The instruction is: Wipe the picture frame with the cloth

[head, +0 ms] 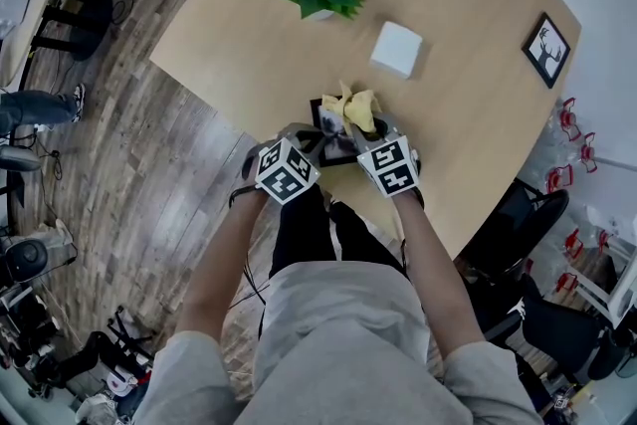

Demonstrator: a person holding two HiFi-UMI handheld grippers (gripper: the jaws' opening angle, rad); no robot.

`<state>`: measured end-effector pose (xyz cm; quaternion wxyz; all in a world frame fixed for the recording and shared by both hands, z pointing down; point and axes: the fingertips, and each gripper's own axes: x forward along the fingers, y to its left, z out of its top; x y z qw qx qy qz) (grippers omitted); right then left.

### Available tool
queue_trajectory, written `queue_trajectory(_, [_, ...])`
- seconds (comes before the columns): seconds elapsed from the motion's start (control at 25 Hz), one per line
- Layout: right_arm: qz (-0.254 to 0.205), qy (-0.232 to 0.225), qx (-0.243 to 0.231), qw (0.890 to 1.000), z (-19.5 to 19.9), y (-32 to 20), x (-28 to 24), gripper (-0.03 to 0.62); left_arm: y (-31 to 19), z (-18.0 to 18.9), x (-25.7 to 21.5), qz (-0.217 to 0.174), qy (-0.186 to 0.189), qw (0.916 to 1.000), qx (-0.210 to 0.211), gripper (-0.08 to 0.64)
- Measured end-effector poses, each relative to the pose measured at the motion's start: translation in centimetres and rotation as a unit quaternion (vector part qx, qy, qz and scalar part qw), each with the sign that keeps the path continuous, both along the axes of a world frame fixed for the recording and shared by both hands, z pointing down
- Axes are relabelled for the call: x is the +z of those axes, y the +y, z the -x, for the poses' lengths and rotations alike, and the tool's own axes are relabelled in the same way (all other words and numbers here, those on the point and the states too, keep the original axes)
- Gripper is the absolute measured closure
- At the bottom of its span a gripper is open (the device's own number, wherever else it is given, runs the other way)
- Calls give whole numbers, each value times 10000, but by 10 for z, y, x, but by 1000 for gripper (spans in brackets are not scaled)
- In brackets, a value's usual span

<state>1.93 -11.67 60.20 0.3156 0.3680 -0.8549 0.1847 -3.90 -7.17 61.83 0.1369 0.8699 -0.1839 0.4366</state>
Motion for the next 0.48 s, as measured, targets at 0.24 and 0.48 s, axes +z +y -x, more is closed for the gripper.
queue_trajectory(0.24, [-5, -5, -19, 10000, -2, 6, 2, 540, -2, 0, 1, -6, 9, 10000, -40, 508])
queue_trajectory(0.48, [-18, -13, 9, 10000, -3, 13, 1, 540, -2, 0, 0, -17, -7, 10000, -53, 508])
